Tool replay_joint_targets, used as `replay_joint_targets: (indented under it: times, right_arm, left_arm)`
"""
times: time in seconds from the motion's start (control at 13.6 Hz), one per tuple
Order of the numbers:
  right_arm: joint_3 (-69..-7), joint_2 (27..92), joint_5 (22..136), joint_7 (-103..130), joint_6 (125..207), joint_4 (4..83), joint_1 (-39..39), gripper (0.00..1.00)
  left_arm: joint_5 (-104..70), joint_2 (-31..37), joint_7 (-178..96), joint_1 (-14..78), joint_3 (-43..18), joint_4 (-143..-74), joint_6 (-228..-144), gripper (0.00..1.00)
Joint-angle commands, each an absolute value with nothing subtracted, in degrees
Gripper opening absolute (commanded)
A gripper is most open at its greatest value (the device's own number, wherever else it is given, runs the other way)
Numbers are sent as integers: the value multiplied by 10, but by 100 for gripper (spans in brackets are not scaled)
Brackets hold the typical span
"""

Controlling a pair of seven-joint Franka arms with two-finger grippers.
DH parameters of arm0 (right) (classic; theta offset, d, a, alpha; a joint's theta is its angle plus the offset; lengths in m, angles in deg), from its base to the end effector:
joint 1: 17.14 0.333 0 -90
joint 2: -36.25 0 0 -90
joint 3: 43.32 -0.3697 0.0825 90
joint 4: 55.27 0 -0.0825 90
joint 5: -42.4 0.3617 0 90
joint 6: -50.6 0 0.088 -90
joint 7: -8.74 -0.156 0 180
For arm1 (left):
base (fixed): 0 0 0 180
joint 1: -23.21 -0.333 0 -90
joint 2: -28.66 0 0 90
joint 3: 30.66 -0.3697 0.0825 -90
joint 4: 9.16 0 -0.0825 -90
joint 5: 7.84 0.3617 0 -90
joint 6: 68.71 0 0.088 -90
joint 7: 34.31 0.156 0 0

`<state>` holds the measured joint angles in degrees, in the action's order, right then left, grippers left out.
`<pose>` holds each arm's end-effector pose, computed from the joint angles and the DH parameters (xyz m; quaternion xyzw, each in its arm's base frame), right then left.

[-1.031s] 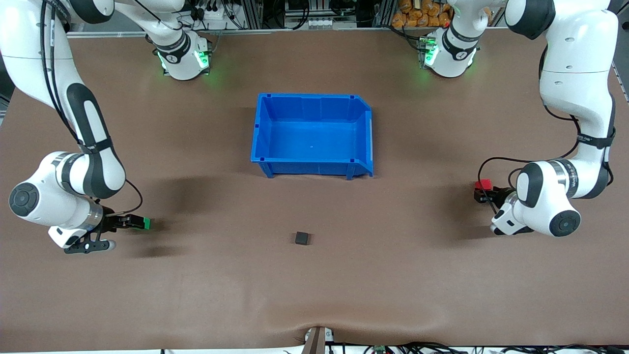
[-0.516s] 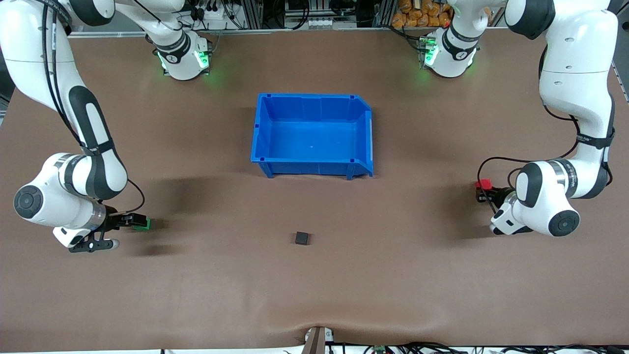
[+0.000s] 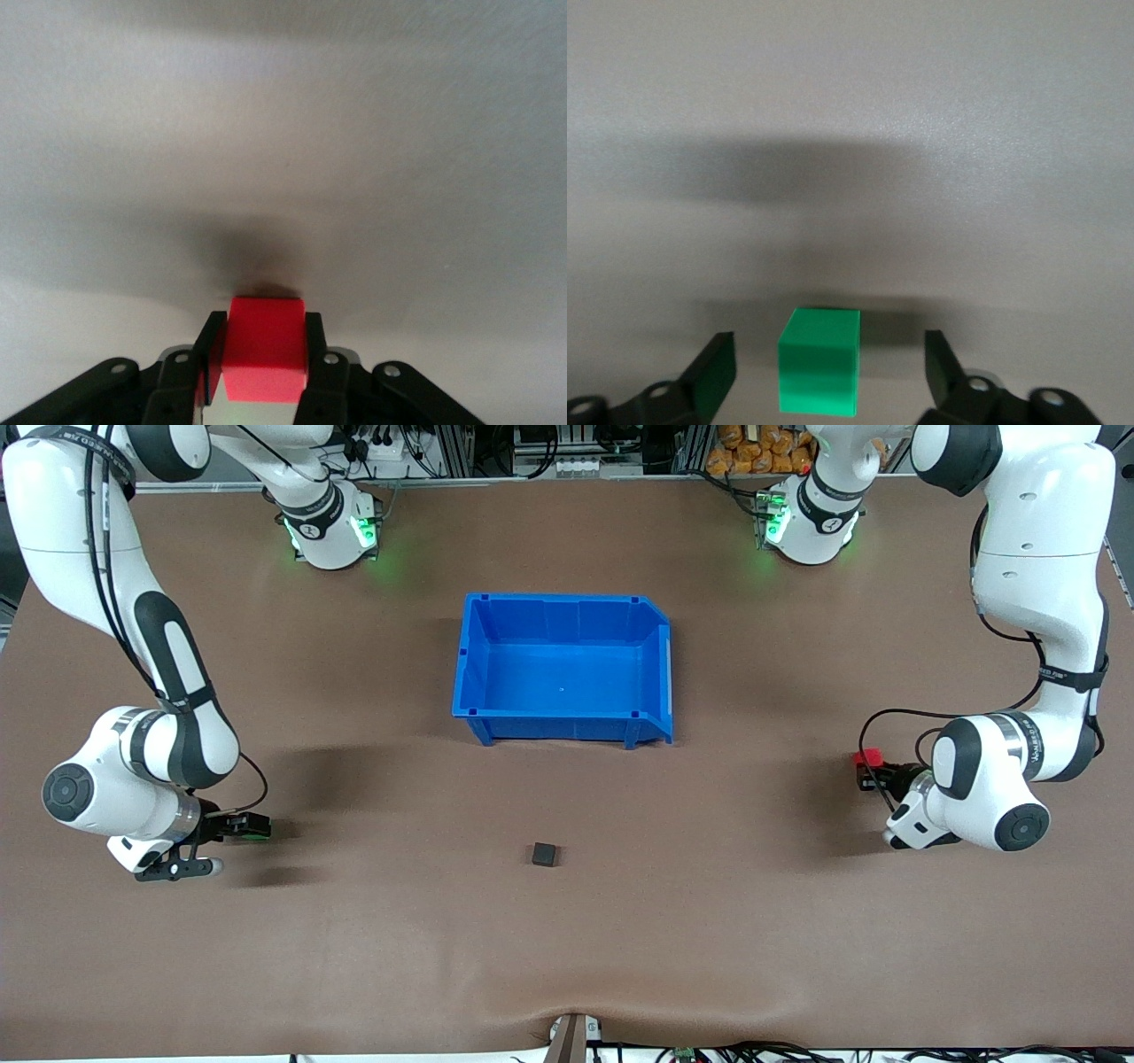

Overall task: Attach green and red cubes to black cube
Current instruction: 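Lift the red cube with the left gripper while the right gripper lifts green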

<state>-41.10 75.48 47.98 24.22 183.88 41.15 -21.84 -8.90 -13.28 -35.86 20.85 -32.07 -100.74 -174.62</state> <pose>0.6872 -0.0752 0.2071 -0.9985 -0.0447 0.0154 0.0259 0.6321 0.0378 0.1847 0.9699 0.0486 -0.2385 0.0039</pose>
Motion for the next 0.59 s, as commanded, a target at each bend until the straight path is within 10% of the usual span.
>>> replay_joint_targets:
  times: [0.0,0.52]
  right_arm:
    - [-410,760,480,247,1843,405,-218,0]
    - [-410,757,481,290,1835,407,-215,0]
  left_arm:
    - [-114,-136,-406,211,-319,-976,-1744,0]
    - [-127,-193,-646,291,-312,-863,-1746,0]
